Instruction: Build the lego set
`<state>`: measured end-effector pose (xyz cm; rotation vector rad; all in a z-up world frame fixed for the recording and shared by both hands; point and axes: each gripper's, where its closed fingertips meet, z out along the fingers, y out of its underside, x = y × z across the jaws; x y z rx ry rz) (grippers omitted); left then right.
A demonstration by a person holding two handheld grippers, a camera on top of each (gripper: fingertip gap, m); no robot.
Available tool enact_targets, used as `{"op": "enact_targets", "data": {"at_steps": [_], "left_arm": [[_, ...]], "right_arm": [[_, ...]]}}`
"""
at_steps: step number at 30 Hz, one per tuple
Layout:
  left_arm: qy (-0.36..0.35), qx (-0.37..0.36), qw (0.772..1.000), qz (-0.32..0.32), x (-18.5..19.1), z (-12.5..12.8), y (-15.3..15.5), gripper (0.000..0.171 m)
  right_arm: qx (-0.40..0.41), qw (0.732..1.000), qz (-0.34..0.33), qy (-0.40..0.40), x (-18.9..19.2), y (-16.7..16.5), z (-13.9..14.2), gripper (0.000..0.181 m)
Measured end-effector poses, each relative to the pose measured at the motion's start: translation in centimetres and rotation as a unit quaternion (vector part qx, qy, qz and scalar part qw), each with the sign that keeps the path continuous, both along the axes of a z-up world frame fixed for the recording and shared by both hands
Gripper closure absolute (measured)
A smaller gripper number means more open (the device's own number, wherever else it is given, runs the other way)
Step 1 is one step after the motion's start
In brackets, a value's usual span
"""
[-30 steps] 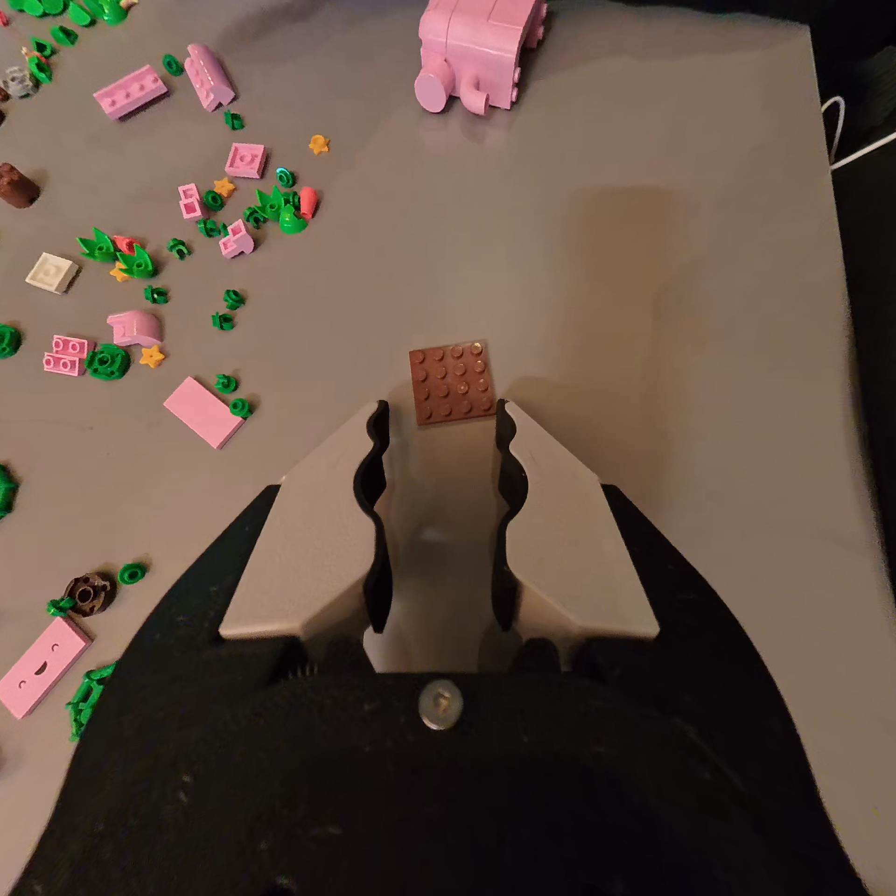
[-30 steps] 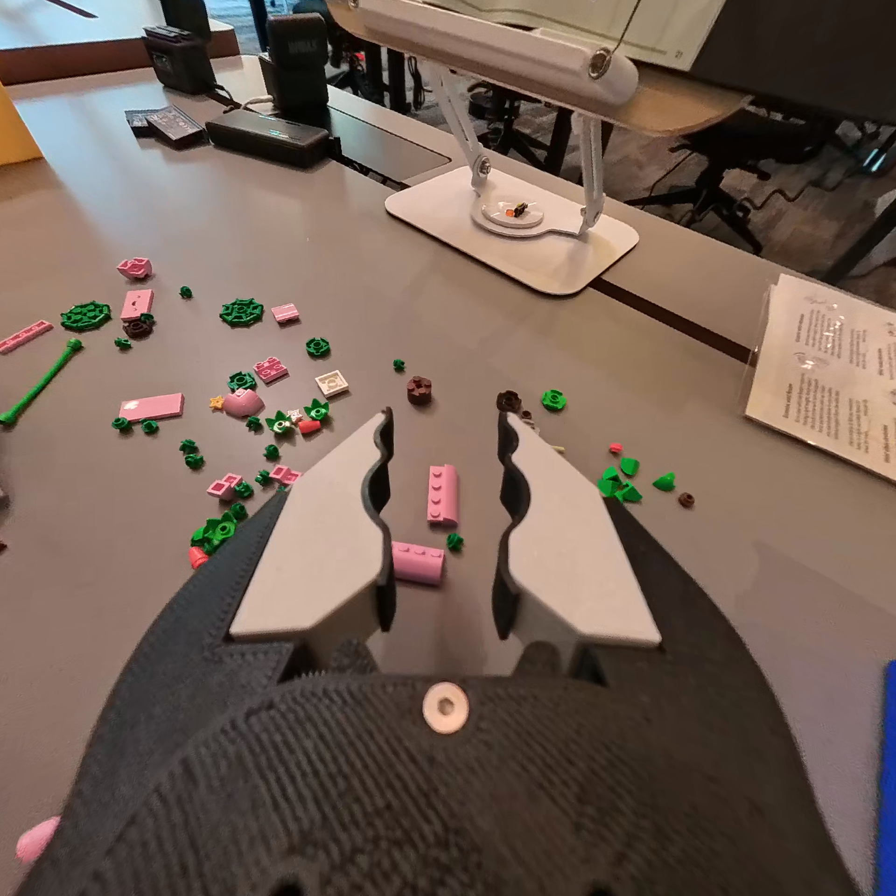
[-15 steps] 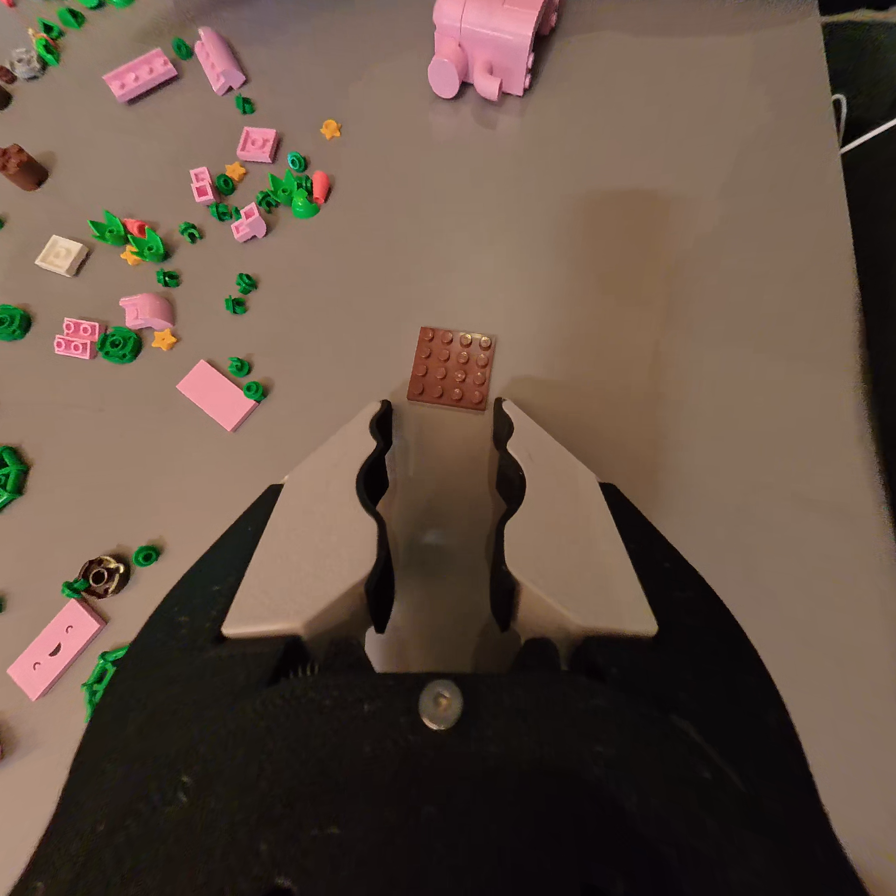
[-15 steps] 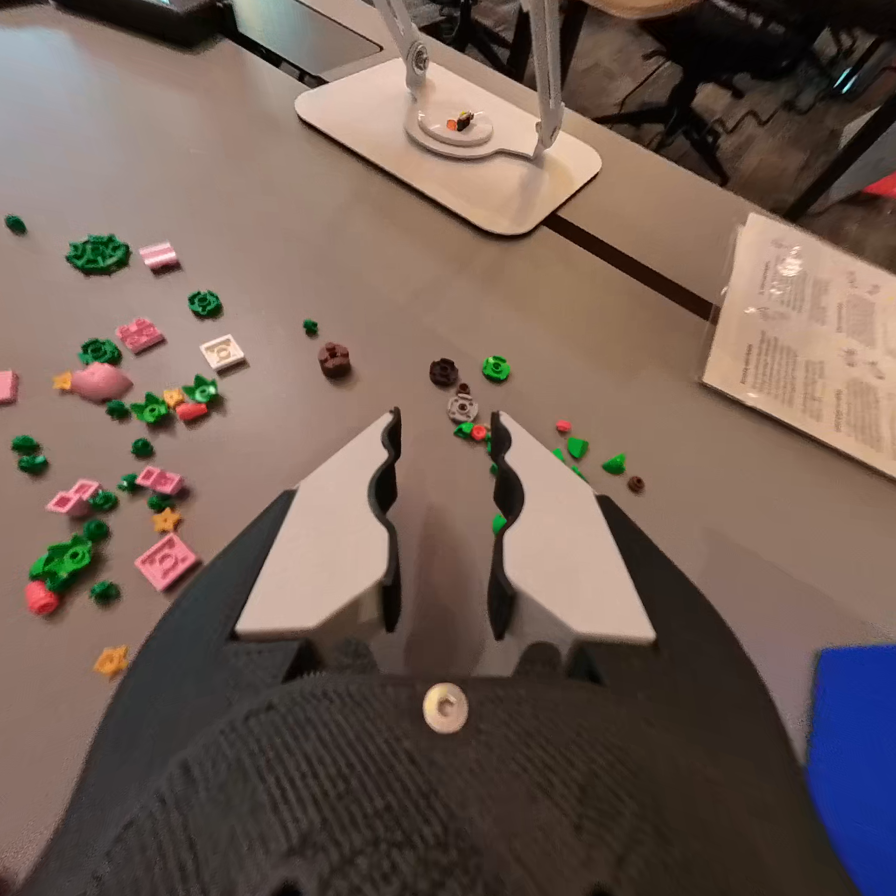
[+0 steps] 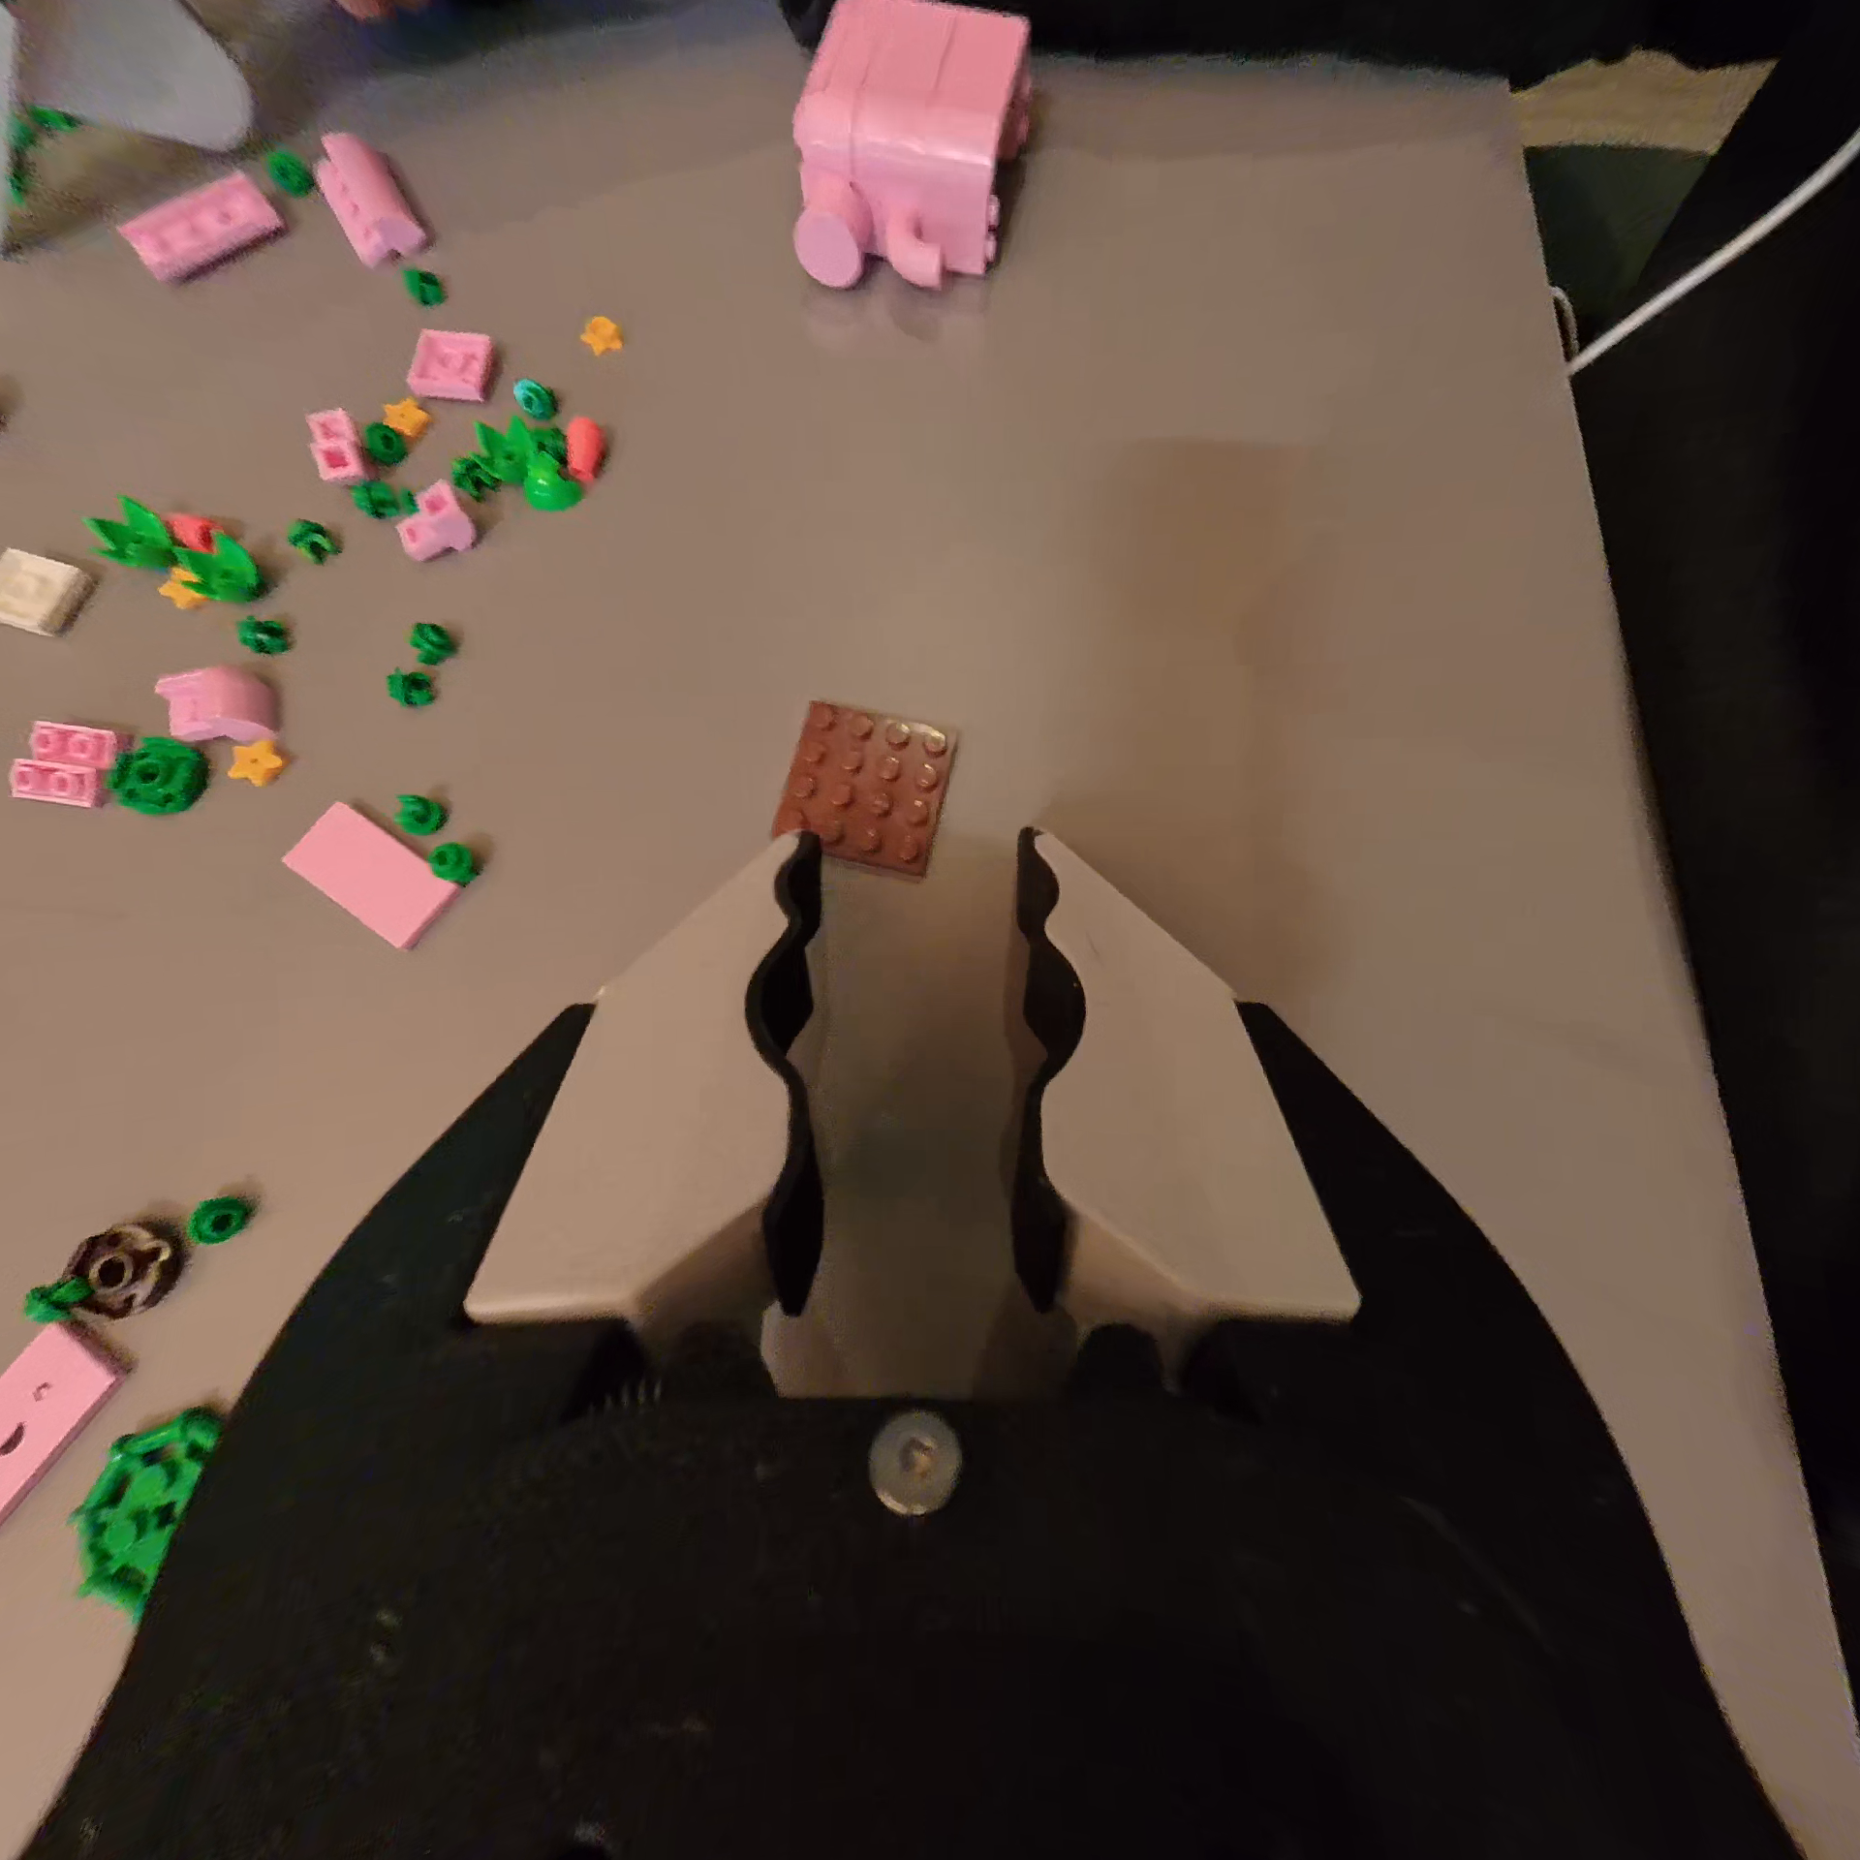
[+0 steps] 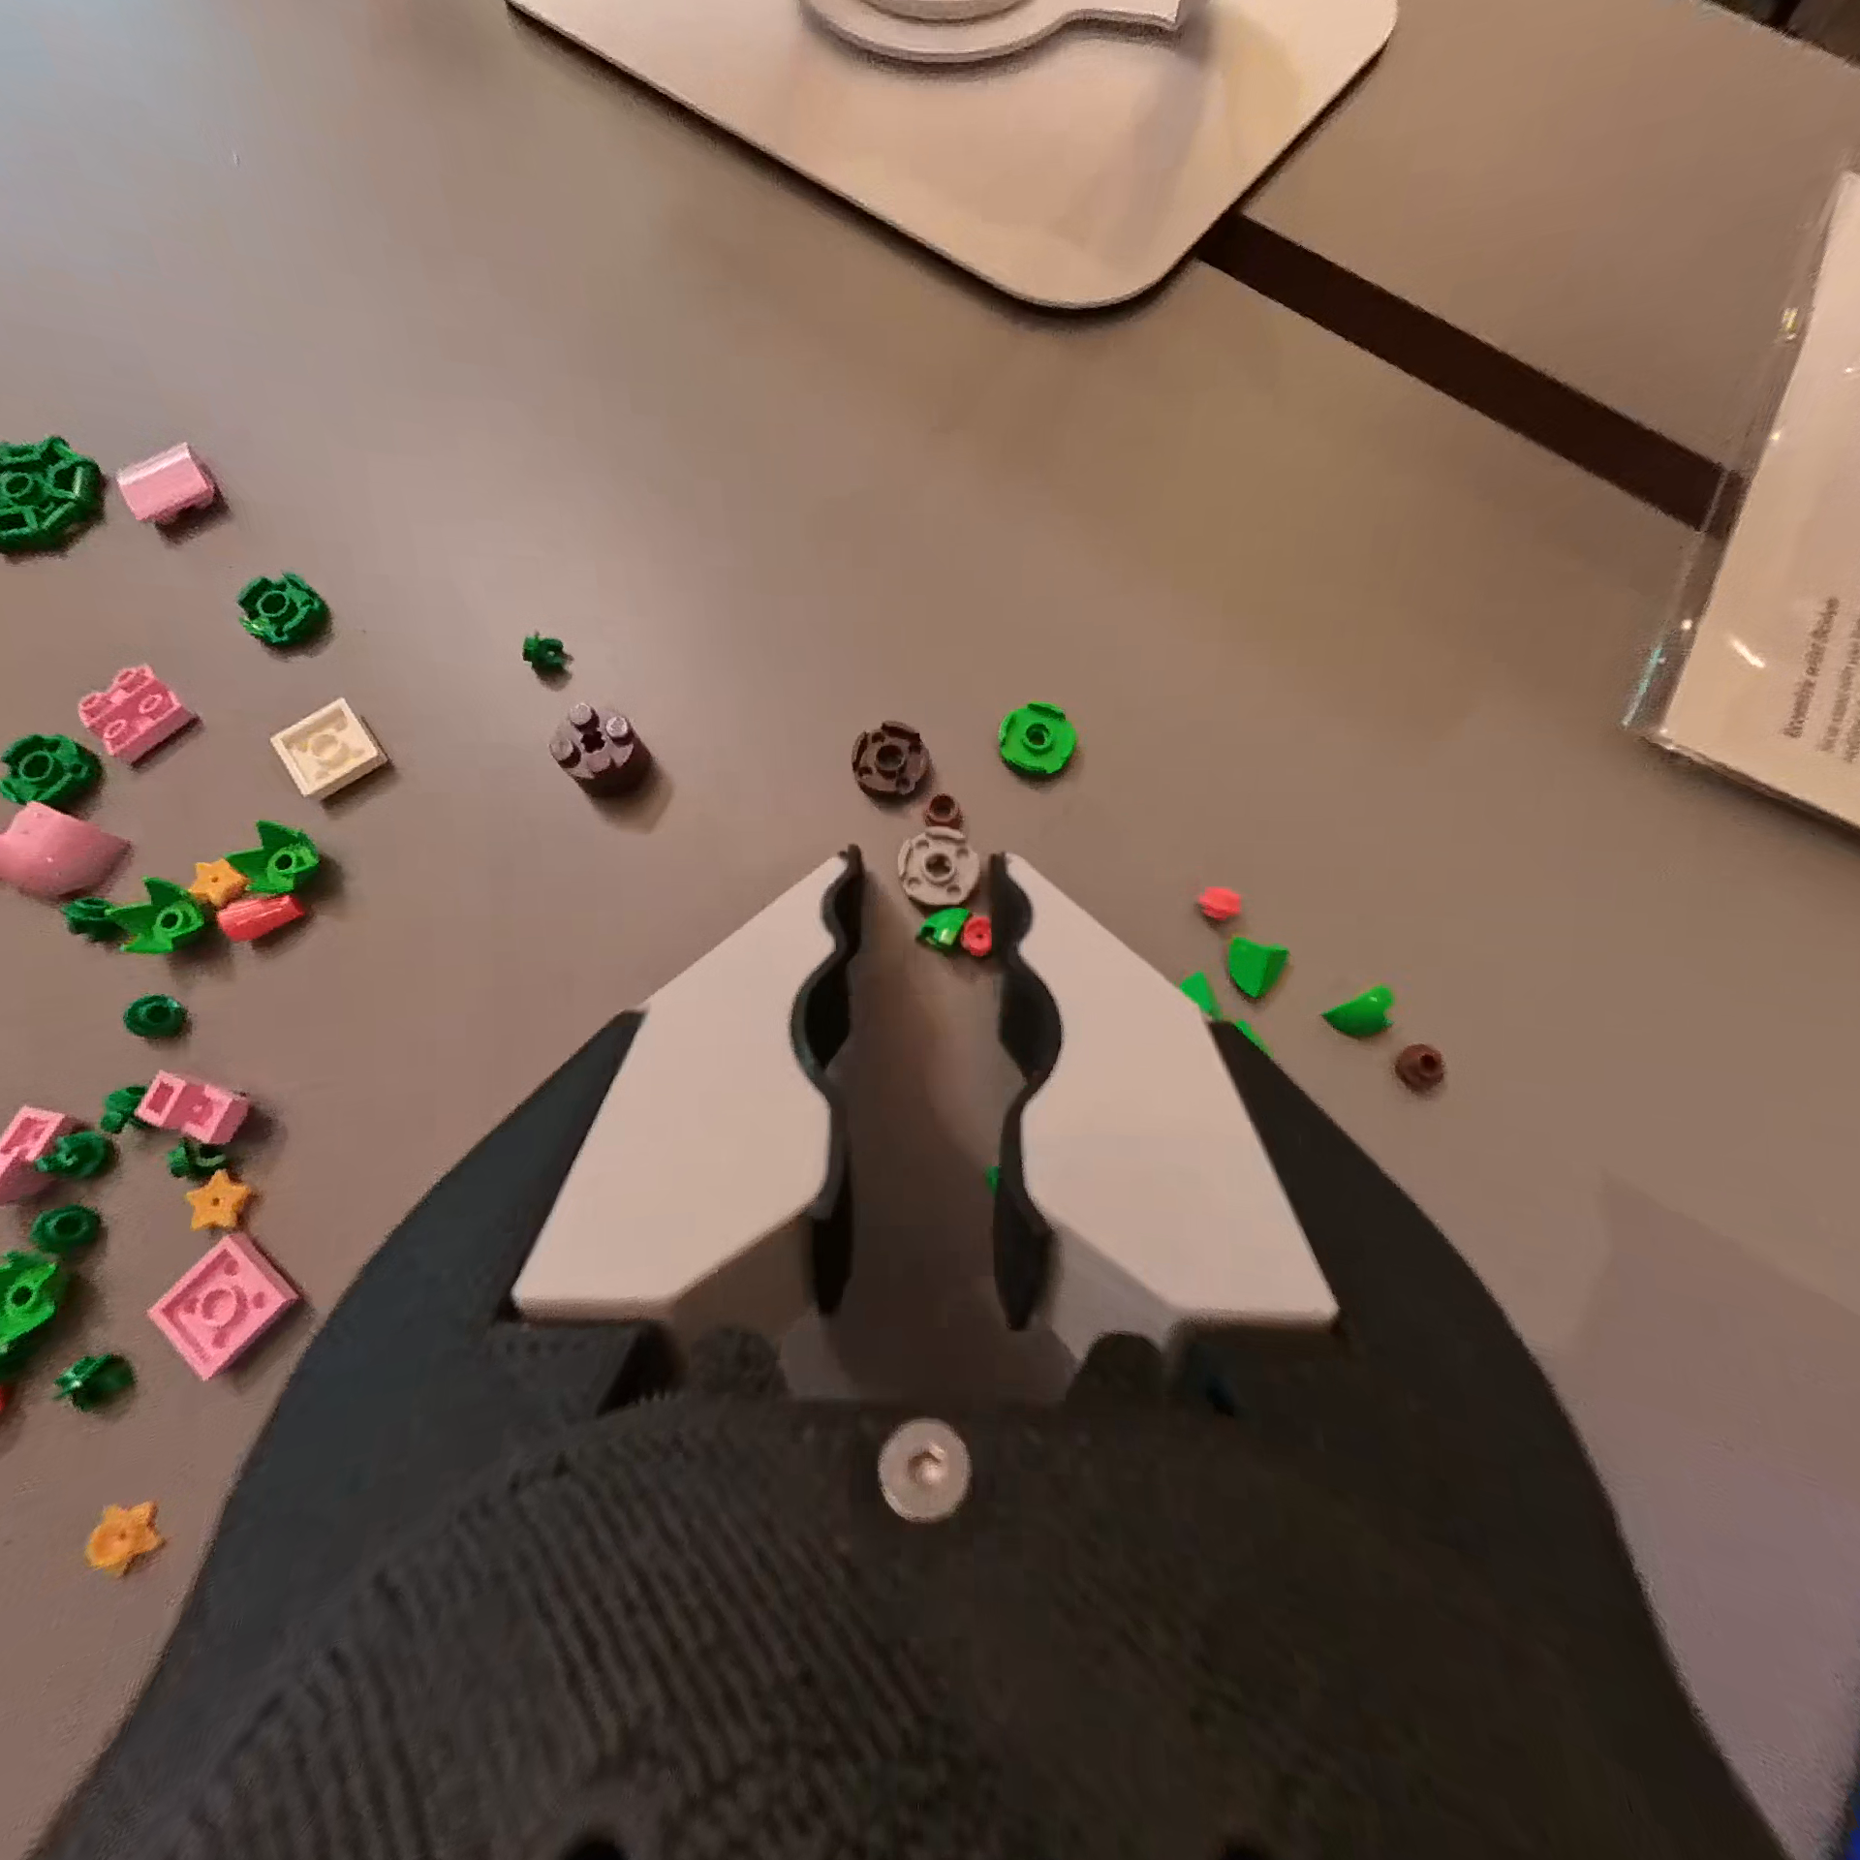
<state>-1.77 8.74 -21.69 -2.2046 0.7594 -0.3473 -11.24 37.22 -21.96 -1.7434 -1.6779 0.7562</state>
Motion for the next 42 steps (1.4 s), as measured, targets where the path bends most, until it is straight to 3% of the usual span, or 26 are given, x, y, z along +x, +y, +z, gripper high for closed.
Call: {"op": "enact_targets", "data": {"at_steps": [1,4,7,10,14,20,22,26,29,34,42], "left_arm": [[0.001,0.009,1.0,0.009,-0.2,0.2,0.3,0.13],[0.011,0.016,0.999,0.031,-0.8,0.2,0.9,0.111],[0.04,-0.004,0.998,0.045,-1.1,-0.9,1.1,0.093],[0.032,-0.01,0.998,0.044,-0.9,-0.8,1.2,0.094],[0.023,-0.016,0.999,0.025,-0.3,-0.8,0.7,0.11],[0.025,-0.009,1.0,-0.001,0.3,-0.7,0.1,0.133],[0.03,-0.001,0.999,0.009,0.1,-0.6,0.3,0.131],[0.022,0.012,0.999,0.028,0.1,-0.1,1.4,0.105],[0.039,-0.003,0.999,0.025,0.5,-0.8,1.8,0.102],[0.03,-0.006,1.0,-0.003,1.2,-0.7,0.9,0.133],[0.004,-0.011,1.0,-0.01,1.3,-0.3,0.4,0.14]], "right_arm": [[0.001,1.0,0.003,0.0,-0.1,0.0,0.0,0.166],[0.003,1.0,0.009,0.009,-0.1,-0.2,0.3,0.167],[-0.001,0.998,0.026,0.064,0.0,-1.3,2.6,0.167],[0.006,0.991,0.071,0.109,0.6,-4.1,5.8,0.167],[0.054,0.981,0.137,0.127,2.3,-9.0,8.3,0.167],[0.072,0.963,0.204,0.158,3.0,-14.6,10.1,0.167],[0.069,0.961,0.217,0.159,3.1,-15.7,10.2,0.168],[0.056,0.956,0.233,0.17,3.1,-17.1,10.6,0.167],[0.034,0.954,0.242,0.176,3.2,-17.9,10.8,0.167],[0.034,0.954,0.239,0.177,3.2,-17.7,10.8,0.167],[0.031,0.955,0.242,0.167,3.1,-17.7,10.0,0.167]]}}
